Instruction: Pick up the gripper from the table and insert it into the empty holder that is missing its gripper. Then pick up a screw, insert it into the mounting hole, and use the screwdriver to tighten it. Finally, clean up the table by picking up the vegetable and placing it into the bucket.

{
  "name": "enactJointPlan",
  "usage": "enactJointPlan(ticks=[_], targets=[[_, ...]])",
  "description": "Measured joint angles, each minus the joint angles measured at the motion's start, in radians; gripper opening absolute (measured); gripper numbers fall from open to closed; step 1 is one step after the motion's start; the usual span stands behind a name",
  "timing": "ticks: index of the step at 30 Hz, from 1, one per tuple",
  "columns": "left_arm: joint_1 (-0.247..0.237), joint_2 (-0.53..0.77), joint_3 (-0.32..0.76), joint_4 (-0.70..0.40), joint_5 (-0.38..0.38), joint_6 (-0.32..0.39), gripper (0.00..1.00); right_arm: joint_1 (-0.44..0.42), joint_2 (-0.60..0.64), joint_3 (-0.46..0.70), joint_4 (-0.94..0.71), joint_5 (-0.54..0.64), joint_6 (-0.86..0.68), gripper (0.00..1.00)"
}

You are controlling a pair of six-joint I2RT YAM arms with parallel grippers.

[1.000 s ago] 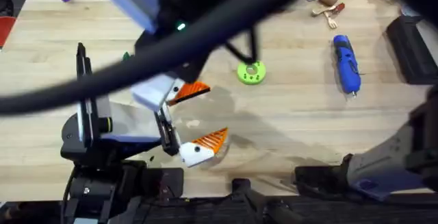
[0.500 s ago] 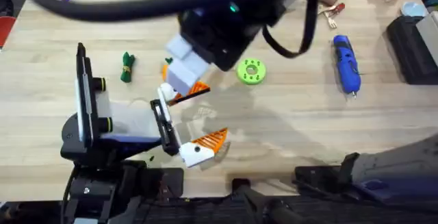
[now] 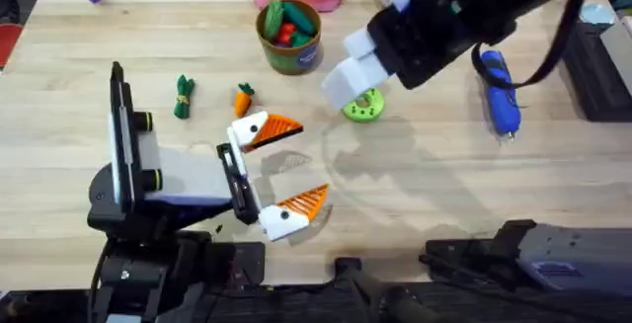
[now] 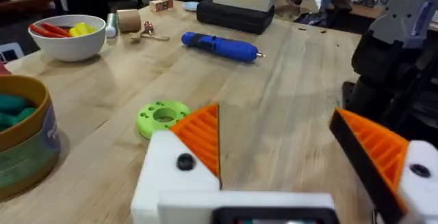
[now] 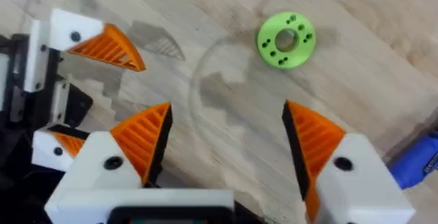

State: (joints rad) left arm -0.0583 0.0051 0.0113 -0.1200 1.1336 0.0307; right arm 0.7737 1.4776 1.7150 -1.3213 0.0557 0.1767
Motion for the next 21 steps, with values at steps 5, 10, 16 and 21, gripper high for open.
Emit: enactJointPlan(ticks=[5, 10, 16, 21], targets=[[0.000, 0.000, 0.000, 0.000, 0.000, 0.000, 0.985, -0.025, -0.001, -0.038, 0.003, 0.000, 0.015, 0.938], [0.000, 0.000, 0.000, 0.000, 0.000, 0.000, 0.985, -0.088, -0.051, -0.103, 0.005, -0.001, 0.030, 0.938], [0.000, 0.000, 0.000, 0.000, 0.000, 0.000, 0.985, -0.219, -0.209, -0.207, 0.005, 0.000, 0.037, 0.990], [0.000, 0.000, 0.000, 0.000, 0.000, 0.000, 0.985, -0.315, -0.321, -0.307, 0.002, -0.001, 0.037, 0.991]])
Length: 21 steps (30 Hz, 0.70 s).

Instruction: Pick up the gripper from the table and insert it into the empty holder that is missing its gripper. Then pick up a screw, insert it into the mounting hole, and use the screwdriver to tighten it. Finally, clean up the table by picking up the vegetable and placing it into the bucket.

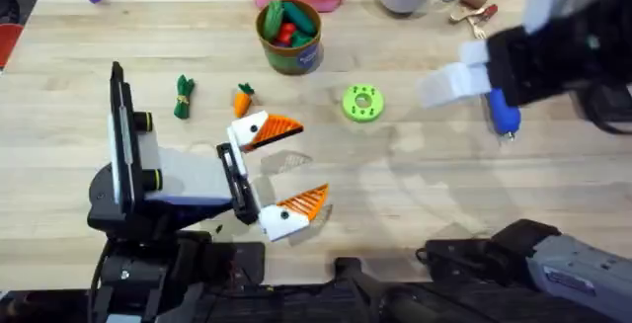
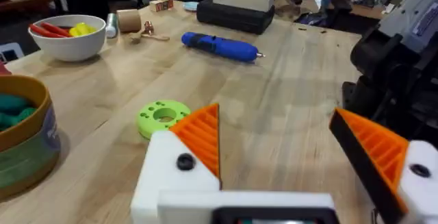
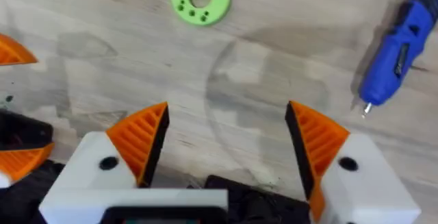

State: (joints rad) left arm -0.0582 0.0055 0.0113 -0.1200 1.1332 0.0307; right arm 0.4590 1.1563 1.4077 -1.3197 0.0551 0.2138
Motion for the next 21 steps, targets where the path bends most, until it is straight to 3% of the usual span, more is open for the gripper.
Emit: enactJointPlan(ticks=[6, 13, 14, 18, 20, 21], targets=[[0.000, 0.000, 0.000, 0.000, 0.000, 0.000, 0.985, -0.090, -0.093, -0.083, 0.003, 0.000, 0.004, 0.992], [0.000, 0.000, 0.000, 0.000, -0.003, 0.000, 0.985, -0.139, -0.138, -0.102, -0.042, 0.000, 0.004, 0.991], [0.000, 0.000, 0.000, 0.000, -0.003, -0.003, 0.932, -0.143, -0.138, -0.103, -0.046, 0.000, 0.004, 0.991], [0.000, 0.000, 0.000, 0.001, -0.004, 0.000, 0.305, -0.162, -0.138, -0.123, -0.047, 0.000, 0.007, 0.992], [0.000, 0.000, 0.000, 0.001, -0.005, 0.006, 0.038, -0.178, -0.138, -0.140, -0.042, 0.004, 0.007, 0.991], [0.000, 0.000, 0.000, 0.001, -0.004, 0.006, 0.014, -0.191, -0.138, -0.152, -0.034, 0.011, 0.007, 0.991]])
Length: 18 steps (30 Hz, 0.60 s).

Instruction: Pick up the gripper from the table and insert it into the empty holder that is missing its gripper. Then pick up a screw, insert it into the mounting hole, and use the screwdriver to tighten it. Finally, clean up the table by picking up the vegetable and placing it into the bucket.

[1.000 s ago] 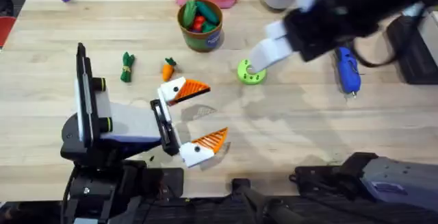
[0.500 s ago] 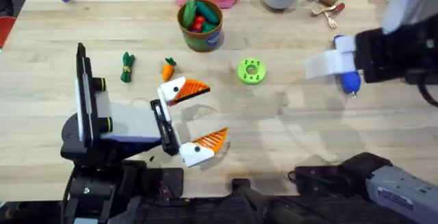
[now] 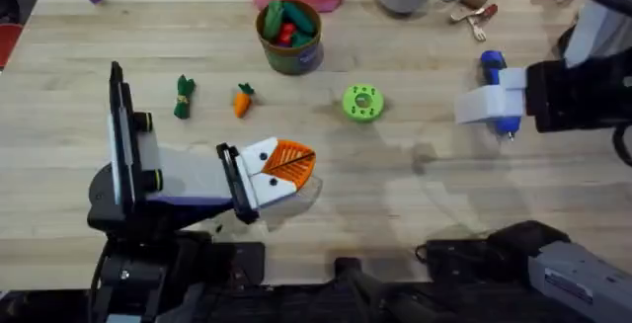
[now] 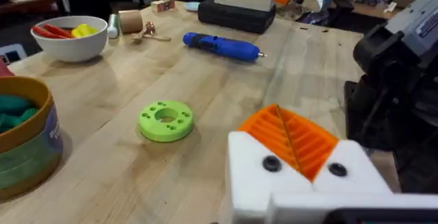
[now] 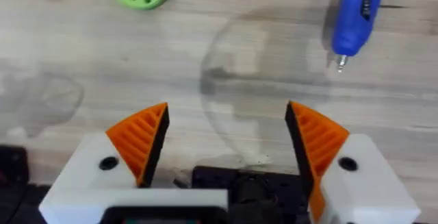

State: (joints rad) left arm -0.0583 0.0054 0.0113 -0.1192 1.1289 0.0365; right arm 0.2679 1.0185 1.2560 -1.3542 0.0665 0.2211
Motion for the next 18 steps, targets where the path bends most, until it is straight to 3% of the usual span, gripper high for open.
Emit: enactJointPlan(ticks=[10, 18], targets=[[0.000, 0.000, 0.000, 0.000, 0.000, 0.001, 0.006, -0.243, 0.081, -0.049, 0.201, 0.056, -0.044, 0.992], [0.000, 0.000, 0.000, 0.000, 0.000, 0.001, 0.006, -0.440, 0.309, -0.005, 0.263, 0.014, -0.126, 0.991]])
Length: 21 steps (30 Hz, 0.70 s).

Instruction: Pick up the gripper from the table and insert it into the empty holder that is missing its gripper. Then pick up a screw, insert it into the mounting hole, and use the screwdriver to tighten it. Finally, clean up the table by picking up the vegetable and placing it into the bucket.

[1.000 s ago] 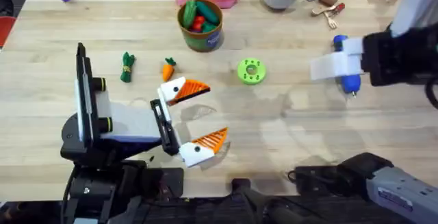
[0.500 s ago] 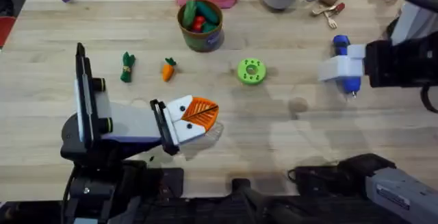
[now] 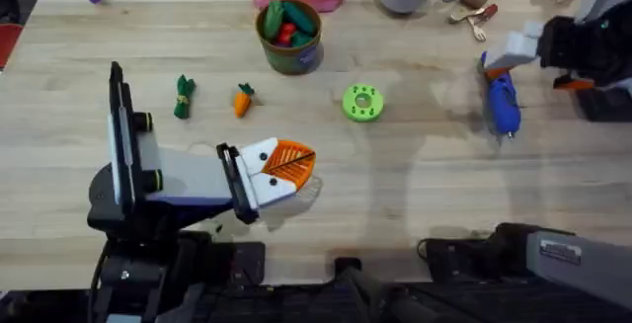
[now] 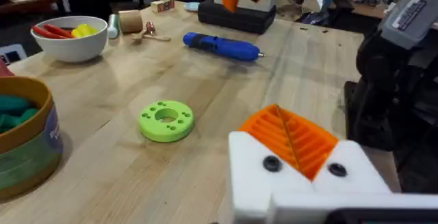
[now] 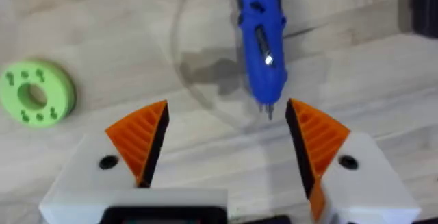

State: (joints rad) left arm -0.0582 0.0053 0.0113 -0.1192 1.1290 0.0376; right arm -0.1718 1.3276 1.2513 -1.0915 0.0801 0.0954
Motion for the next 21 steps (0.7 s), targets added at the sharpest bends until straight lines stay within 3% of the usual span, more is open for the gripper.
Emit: enactJointPlan(ticks=[5, 11, 21], targets=[[0.000, 0.000, 0.000, 0.000, 0.000, 0.000, 0.006, -0.047, 0.147, 0.073, 0.078, -0.006, -0.079, 0.991], [0.000, 0.000, 0.000, 0.000, 0.000, 0.000, 0.006, -0.080, 0.280, 0.082, 0.161, -0.009, -0.180, 0.951], [0.000, 0.000, 0.000, 0.000, 0.000, 0.000, 0.006, -0.136, 0.394, 0.083, 0.256, 0.001, -0.296, 0.936]])
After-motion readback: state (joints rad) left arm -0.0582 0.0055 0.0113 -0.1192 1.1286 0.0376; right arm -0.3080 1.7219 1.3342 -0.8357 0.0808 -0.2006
